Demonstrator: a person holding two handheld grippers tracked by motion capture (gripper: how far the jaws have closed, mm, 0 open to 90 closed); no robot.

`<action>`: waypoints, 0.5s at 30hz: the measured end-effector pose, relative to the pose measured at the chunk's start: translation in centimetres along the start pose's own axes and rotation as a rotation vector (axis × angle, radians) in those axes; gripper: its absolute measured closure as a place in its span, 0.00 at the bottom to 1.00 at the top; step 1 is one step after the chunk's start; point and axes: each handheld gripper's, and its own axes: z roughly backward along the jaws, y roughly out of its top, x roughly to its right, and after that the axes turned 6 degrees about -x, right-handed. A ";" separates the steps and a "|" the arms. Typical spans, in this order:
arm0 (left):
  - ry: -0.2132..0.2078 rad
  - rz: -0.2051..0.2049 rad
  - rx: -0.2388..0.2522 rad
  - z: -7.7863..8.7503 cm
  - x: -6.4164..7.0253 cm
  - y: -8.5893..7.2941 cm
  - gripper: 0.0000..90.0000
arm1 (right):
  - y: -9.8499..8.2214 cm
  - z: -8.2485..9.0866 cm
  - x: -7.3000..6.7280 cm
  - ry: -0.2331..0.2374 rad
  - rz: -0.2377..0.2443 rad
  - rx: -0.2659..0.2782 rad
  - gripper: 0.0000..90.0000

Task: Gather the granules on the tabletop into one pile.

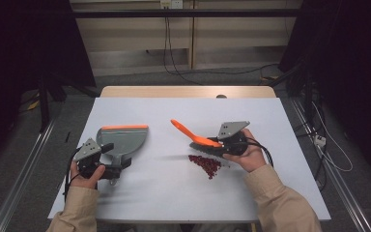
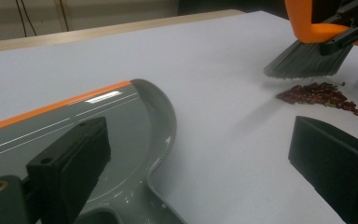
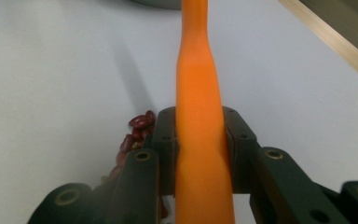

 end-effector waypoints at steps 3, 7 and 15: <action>-0.001 0.001 0.000 -0.1 0.0 0.0 0.06 | 0.2 -0.8 0.3 -0.004 0.014 -0.009 0.79; -0.002 0.001 0.000 -0.1 0.0 0.0 0.06 | 1.0 -2.1 0.4 0.013 0.056 -0.009 0.79; 0.003 0.006 -0.002 0.0 -0.1 -0.1 0.06 | 1.9 -2.9 -0.8 0.086 0.125 -0.035 0.79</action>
